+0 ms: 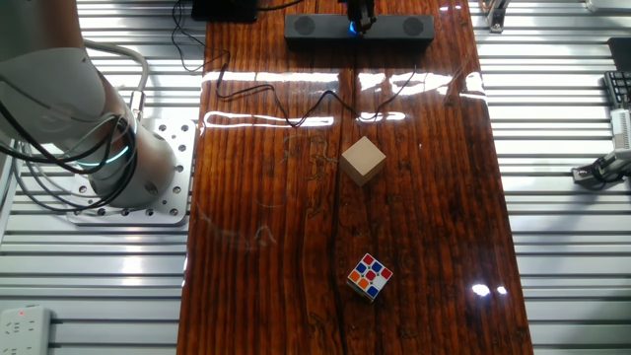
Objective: Turn the knob to increase the volume of the speaker
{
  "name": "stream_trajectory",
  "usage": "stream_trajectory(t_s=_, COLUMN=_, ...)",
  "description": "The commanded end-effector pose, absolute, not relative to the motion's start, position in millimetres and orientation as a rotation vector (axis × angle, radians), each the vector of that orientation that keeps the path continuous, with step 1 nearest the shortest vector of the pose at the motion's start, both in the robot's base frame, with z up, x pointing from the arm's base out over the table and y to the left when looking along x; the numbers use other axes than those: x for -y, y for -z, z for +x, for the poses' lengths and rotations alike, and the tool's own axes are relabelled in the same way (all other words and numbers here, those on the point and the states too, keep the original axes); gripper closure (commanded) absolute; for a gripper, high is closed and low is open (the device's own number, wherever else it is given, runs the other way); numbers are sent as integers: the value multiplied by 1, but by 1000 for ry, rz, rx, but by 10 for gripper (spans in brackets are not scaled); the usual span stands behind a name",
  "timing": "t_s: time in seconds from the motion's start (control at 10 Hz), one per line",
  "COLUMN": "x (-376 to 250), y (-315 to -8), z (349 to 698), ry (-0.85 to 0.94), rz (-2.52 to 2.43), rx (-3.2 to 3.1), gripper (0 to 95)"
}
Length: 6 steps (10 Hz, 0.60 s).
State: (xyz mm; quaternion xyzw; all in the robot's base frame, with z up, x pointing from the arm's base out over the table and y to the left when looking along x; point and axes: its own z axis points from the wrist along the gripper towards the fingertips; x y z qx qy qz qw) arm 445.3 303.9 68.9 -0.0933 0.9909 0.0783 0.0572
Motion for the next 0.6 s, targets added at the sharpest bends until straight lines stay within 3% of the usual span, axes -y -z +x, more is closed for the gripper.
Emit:
stream_trajectory(t_s=0.1, x=-304, y=-69, z=446, ry=-263, rz=-256, rx=-3004, gripper=950)
stream_trajectory(t_s=0.6, x=-304, y=-69, z=446, ry=-217, rz=-199, rx=-3003, gripper=950)
